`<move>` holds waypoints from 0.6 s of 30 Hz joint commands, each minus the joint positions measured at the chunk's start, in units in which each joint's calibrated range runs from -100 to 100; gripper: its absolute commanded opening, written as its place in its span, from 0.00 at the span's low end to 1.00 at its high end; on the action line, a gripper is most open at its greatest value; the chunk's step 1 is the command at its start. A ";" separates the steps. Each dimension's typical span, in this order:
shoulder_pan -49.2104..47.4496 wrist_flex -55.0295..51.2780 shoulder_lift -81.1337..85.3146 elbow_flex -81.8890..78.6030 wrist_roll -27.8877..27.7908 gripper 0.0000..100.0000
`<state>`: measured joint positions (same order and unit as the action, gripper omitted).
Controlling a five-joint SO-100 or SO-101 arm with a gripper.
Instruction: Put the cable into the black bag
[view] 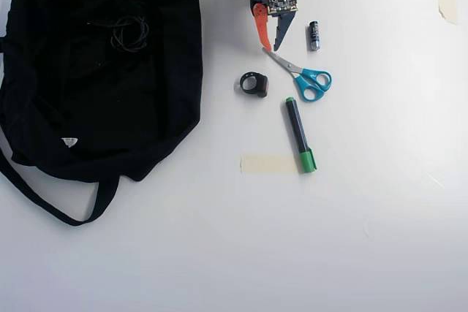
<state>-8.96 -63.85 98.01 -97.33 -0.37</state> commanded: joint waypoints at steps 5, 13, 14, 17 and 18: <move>-0.16 -6.26 1.33 -2.04 -0.37 0.03; -0.39 -6.44 1.00 -2.04 -0.32 0.03; -0.39 -6.44 1.00 -2.04 -0.32 0.03; -0.39 -6.44 1.00 -2.04 -0.32 0.03; -0.39 -6.44 1.00 -2.04 -0.32 0.03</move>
<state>-9.11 -69.43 98.67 -98.03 -0.37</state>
